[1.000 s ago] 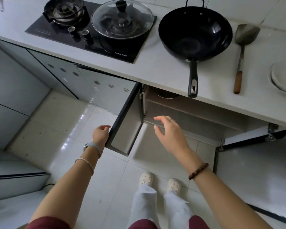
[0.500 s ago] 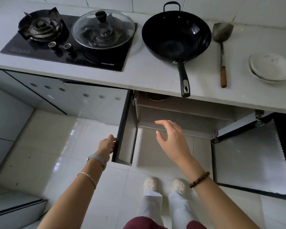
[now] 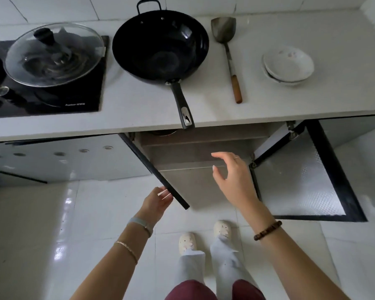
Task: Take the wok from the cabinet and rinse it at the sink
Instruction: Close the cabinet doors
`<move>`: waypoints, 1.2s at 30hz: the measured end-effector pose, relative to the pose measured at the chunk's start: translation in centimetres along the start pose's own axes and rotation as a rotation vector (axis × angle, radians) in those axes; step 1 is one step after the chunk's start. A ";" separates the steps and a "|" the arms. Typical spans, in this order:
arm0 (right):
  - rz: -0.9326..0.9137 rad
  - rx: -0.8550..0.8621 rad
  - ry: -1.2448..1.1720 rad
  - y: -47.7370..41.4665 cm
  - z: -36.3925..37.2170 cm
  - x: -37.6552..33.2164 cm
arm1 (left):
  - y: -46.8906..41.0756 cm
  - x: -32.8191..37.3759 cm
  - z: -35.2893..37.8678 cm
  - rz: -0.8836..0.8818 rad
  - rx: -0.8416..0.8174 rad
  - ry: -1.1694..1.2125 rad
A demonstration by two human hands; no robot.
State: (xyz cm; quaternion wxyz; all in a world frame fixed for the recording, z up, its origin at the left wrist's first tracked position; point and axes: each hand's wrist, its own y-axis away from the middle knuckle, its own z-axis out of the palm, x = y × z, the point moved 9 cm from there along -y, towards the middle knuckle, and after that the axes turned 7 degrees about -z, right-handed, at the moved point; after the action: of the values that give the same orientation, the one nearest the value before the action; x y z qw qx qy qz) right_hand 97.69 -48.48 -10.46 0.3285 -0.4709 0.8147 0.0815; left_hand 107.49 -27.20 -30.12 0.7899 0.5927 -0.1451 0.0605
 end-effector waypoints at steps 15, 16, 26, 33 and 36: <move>0.146 -0.020 -0.023 -4.6 -5.8 13.2 | -5.1 3.8 20.4 0.231 -0.233 0.240; 0.141 -0.021 -0.024 -5.2 -6.0 13.7 | -5.4 4.0 20.8 0.240 -0.230 0.272; 0.070 -0.031 -0.052 -8.4 -7.0 16.4 | -6.8 7.3 23.5 0.322 -0.118 0.323; 0.131 -0.006 -0.110 -7.0 -9.6 18.9 | -4.8 5.6 24.1 0.377 0.002 -0.022; 0.229 0.030 -0.164 -5.1 -11.8 21.3 | -2.9 3.6 25.8 0.421 0.000 -0.316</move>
State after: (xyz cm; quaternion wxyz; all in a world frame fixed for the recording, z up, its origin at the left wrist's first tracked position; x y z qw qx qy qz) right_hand 89.24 -71.69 -13.56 0.3896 -0.3615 0.8347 0.1444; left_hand 107.61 -52.92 -25.09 0.7273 0.5516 -0.3871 0.1304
